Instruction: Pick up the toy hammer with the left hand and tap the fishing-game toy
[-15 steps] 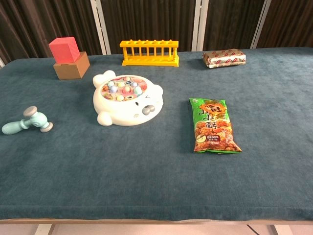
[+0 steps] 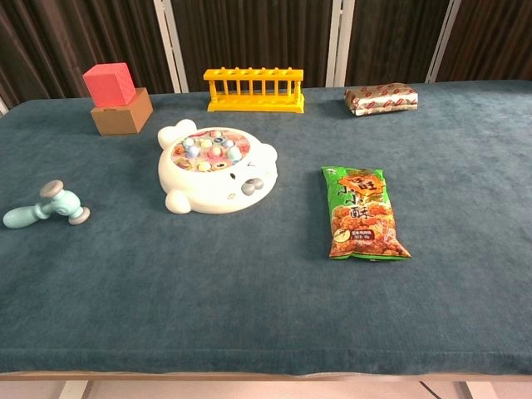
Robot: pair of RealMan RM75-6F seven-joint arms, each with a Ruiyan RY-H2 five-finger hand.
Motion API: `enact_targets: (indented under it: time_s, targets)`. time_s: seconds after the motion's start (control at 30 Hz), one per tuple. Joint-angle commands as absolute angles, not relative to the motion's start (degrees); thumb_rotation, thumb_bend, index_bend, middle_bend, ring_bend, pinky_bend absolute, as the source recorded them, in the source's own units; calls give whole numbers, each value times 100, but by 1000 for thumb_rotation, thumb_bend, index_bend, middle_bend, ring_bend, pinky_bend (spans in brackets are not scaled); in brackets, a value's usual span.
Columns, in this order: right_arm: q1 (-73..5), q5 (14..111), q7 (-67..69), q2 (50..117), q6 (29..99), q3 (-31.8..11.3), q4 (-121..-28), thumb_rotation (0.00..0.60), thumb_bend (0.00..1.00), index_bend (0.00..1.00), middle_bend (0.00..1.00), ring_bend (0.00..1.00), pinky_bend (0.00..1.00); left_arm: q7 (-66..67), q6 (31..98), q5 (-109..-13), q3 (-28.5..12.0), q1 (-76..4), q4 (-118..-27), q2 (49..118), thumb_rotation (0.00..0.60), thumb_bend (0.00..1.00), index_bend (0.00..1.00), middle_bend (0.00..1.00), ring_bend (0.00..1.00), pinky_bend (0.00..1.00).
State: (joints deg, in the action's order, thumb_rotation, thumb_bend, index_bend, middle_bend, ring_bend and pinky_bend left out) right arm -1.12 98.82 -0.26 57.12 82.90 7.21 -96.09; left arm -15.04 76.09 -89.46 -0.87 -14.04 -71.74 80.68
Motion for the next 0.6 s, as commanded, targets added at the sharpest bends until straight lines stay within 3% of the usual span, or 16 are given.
enact_targets:
  time_s: [0.03, 0.33, 0.6]
  targets:
    - [-137, 9878, -12, 5707, 8238, 731, -9618, 600, 154, 0, 0, 0, 0, -1463, 6843, -8454, -366, -1846, -6611, 8527, 600, 398, 28, 32, 0, 0]
    - [-215, 9918, 65, 5673, 8087, 784, -9624, 600, 154, 0, 0, 0, 0, -1629, 6389, -8049, -590, -2115, -5560, 9245, 600, 402, 107, 115, 56, 1]
    - [-218, 9991, 136, 5644, 8110, 826, -9618, 600, 154, 0, 0, 0, 0, -1914, 6396, -8044, -671, -2286, -4728, 9776, 600, 422, 218, 214, 137, 26]
